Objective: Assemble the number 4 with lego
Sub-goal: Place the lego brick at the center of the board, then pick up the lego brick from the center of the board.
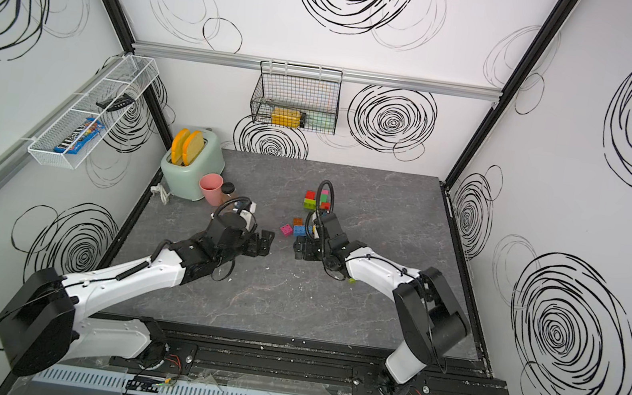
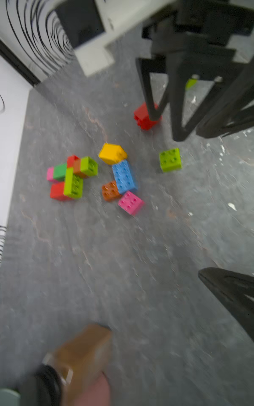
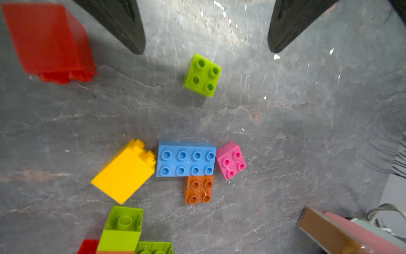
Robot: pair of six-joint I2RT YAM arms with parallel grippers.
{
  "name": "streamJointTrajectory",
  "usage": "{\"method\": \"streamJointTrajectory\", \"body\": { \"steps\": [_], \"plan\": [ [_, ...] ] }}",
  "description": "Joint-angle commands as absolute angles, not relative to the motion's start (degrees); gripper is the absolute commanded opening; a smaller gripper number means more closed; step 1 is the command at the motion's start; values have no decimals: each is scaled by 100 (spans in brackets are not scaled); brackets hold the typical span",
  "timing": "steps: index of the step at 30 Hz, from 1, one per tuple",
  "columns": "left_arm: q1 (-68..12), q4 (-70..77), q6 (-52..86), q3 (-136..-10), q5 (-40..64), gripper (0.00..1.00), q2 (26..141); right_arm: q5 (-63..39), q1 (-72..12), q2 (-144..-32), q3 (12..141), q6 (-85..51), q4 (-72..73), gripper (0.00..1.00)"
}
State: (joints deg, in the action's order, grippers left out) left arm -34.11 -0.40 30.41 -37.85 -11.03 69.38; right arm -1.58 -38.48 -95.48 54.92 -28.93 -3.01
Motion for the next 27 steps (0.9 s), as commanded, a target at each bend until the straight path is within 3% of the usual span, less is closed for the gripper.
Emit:
{"method": "streamJointTrajectory", "body": {
  "steps": [1,8,14,21,27],
  "plan": [
    [-3018,-303,3727,-3199,-898,96,6391,256,-3929,-9982,5858,-3091,-528,88],
    [-2482,-579,4137,-2213,-694,96,5271,539,-3664,-11441,7809,-2095,-1308,69],
    [-2114,-741,4101,-2160,-615,96,4966,430,-3567,-12593,9329,-1550,-2178,66],
    [-1833,-488,3901,-2182,-101,96,5220,679,-3564,-13195,10162,-1523,-2578,58],
    [-1808,-307,3834,-2084,-17,96,5193,580,-3586,-13320,10381,-1497,-2681,40]
  ]
}}
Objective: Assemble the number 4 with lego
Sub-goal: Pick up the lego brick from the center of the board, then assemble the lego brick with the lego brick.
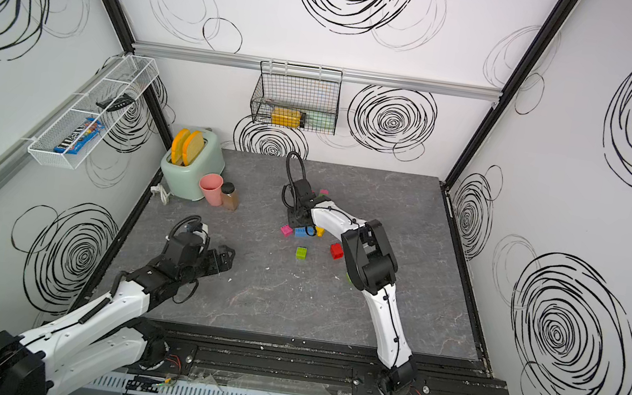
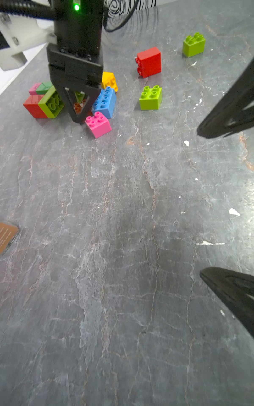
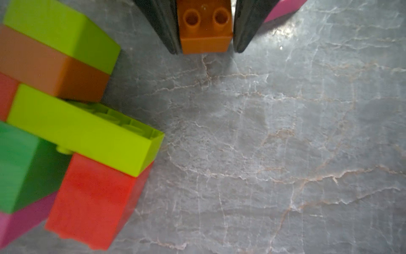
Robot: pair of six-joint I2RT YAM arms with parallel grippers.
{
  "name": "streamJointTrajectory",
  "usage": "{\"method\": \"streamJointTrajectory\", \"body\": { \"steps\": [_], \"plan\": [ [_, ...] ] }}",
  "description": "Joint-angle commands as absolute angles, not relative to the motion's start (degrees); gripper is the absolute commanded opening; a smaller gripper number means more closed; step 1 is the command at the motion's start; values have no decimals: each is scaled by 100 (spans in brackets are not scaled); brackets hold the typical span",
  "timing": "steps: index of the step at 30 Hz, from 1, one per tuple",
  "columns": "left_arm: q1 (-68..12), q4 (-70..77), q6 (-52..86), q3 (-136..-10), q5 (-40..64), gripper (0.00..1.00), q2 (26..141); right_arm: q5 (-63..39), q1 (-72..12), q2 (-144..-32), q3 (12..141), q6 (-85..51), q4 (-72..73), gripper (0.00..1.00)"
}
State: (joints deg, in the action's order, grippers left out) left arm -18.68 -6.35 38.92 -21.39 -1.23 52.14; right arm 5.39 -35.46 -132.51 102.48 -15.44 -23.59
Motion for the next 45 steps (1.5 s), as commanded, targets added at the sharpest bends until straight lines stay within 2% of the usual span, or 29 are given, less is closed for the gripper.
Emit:
{"method": "streamJointTrajectory", "body": {
  "steps": [1,7,11,14,18,24,33,45],
  "plan": [
    [-1807,-291,3824,-2071,-10,96,5194,559,-3594,-13301,10384,-1500,-2663,38],
    [-1829,-53,3737,-1993,173,96,5292,493,-3596,-12751,10340,-1602,-2703,32],
    [-2227,1,3684,-2076,-18,96,5471,503,-3677,-11841,9471,-1980,-2479,28],
    [-2633,44,3665,-2200,-277,96,5604,564,-3811,-11012,8363,-2567,-2143,18],
    [-2742,196,3700,-2241,-215,96,5745,629,-4108,-10157,7066,-3359,-1701,0],
    [-2740,97,3542,-2190,-210,96,5726,729,-4457,-9884,6429,-3990,-1492,0],
    [-2712,181,3542,-2140,-143,96,5724,1429,-4614,-10390,6853,-4229,-1907,0],
    [-2664,183,3524,-2136,-139,96,5766,1482,-4549,-10848,7114,-4136,-2028,0]
  ]
}}
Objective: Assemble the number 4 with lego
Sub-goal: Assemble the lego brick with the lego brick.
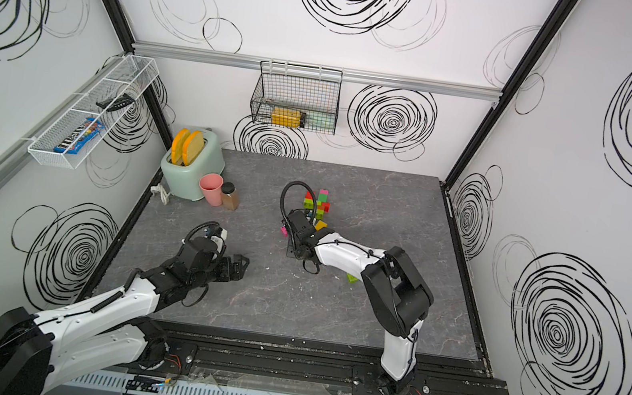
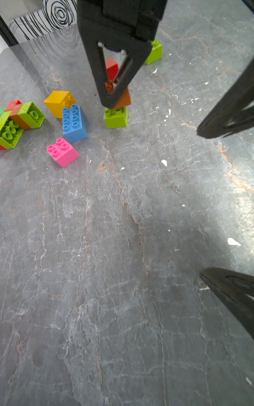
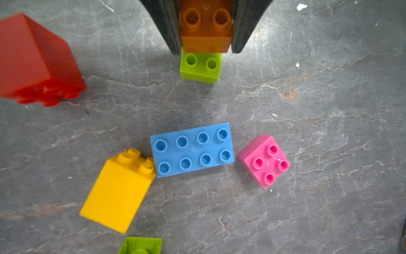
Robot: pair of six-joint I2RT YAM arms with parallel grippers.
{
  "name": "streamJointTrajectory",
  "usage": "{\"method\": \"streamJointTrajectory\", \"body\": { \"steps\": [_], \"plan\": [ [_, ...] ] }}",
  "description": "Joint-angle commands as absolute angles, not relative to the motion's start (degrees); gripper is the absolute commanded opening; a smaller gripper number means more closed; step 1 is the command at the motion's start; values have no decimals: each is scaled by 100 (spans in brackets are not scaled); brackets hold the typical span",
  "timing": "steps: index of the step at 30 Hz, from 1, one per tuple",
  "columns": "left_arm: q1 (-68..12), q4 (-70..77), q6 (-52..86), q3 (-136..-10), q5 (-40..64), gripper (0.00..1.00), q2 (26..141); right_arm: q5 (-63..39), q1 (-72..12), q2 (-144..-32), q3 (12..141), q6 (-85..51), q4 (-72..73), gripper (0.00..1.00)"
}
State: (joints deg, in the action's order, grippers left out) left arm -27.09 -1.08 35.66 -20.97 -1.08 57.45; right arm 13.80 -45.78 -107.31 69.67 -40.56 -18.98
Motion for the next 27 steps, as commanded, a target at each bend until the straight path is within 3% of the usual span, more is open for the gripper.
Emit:
{"method": "streamJointTrajectory", "body": {
  "steps": [1,13,27],
  "plan": [
    [-2659,185,3524,-2132,-137,96,5774,1454,-4543,-10912,7135,-4141,-2036,0],
    [-2629,194,3516,-2153,-111,96,5840,1493,-4525,-11361,7080,-4190,-2332,0],
    [-2597,229,3516,-2153,-70,96,5865,1629,-4605,-11064,7034,-4114,-2439,0]
  ]
}}
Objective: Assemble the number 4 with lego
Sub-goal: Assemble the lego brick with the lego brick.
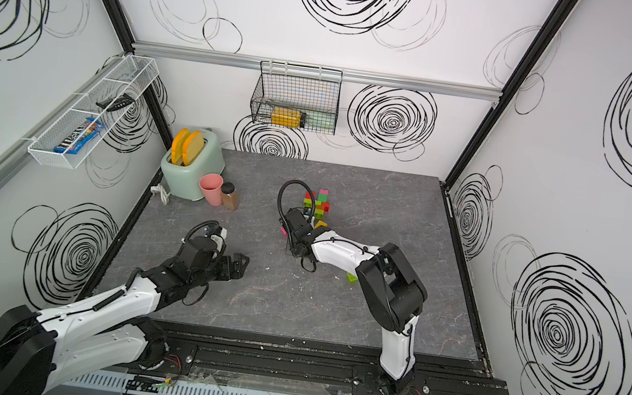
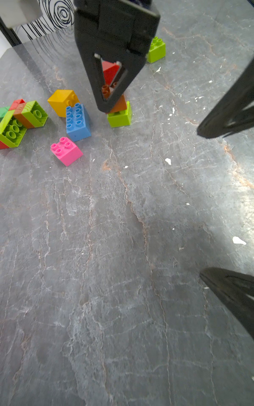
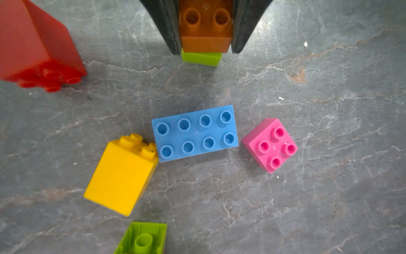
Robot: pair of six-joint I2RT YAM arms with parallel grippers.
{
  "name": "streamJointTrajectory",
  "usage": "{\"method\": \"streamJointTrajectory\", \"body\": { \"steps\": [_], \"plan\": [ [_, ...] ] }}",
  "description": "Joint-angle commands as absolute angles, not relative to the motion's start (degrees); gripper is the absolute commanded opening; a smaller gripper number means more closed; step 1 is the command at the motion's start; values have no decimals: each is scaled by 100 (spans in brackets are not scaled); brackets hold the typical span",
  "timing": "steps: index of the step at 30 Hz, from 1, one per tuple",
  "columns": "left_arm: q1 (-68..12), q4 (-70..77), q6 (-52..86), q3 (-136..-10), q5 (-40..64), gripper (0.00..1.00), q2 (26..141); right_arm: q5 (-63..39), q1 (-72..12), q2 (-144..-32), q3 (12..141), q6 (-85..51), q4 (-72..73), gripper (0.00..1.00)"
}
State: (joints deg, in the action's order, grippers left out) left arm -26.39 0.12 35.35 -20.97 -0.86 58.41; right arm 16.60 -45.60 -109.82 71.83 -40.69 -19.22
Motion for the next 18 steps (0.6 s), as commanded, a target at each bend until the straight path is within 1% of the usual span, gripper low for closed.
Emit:
{"method": "streamJointTrajectory", "body": {
  "steps": [1,6,9,12,18],
  "plan": [
    [-2593,230,3516,-2153,-68,96,5860,1626,-4629,-11081,7022,-4139,-2468,0],
    [-2576,229,3516,-2145,-65,96,5859,1448,-4693,-11106,6861,-4148,-2295,0],
    [-2575,251,3516,-2136,-51,96,5871,1182,-4693,-11407,6789,-4025,-2108,0],
    [-2583,230,3516,-2120,-56,96,5846,1129,-4693,-11833,6800,-3951,-2320,0],
    [-2623,221,3507,-2114,-170,96,5859,1039,-4669,-11886,6180,-3724,-2468,0]
  ]
}}
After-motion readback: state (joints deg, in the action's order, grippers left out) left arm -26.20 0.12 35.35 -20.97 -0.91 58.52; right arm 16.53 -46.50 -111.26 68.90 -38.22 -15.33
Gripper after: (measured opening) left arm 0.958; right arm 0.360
